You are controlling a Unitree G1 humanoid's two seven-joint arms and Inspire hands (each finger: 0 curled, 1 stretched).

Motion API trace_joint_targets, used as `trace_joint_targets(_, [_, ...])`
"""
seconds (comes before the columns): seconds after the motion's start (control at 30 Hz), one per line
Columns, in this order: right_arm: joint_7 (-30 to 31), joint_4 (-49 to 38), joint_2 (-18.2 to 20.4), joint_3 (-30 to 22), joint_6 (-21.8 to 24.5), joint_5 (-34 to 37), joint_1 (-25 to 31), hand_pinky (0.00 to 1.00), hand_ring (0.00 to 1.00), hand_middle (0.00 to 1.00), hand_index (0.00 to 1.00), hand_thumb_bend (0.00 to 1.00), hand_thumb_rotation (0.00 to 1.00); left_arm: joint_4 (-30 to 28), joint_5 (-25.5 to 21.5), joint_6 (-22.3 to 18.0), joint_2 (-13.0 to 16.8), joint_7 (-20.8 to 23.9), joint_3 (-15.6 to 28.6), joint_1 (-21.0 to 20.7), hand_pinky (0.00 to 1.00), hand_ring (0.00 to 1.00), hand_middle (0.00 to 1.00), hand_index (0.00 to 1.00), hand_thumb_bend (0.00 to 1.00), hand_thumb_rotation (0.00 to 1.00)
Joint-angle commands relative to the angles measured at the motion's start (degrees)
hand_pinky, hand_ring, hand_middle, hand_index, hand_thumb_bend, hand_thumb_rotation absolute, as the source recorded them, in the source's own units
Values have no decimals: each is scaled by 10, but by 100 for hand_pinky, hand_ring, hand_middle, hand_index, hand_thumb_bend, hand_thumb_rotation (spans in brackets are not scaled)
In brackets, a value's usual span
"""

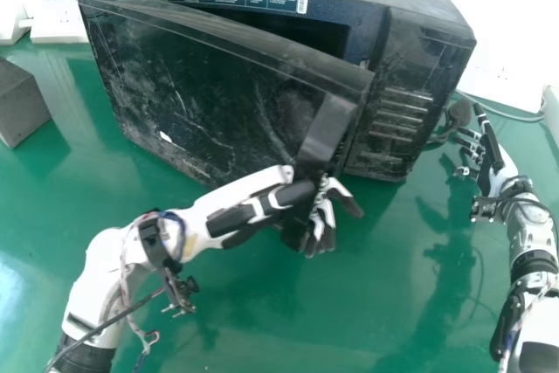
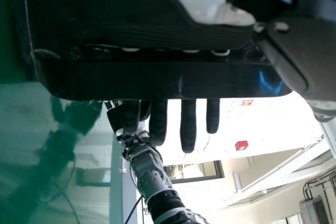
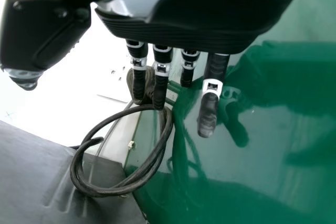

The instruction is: Open the door of oven

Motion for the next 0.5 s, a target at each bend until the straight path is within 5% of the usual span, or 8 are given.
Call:
trace_joint_targets(0.0, [-2,28,5,2,37,-9,42,67,72,83,85,97,100,-6,-20,18,26,30,62,14,17,25,39,64,85,73])
trace_joint_targets(0.13, [-7,27,5,2,38,-10,41,70,72,82,83,98,100,0,-45,36,51,4,77,8,14,22,38,58,85,71])
trace_joint_targets(0.27, [-1,28,3,1,37,-10,42,65,70,82,84,98,100,1,-49,14,82,-31,87,5,13,21,35,53,80,80])
trace_joint_targets(0.47, [-6,27,4,2,39,-10,41,63,71,81,83,97,100,-10,-81,63,101,-40,97,15,10,18,30,48,85,77])
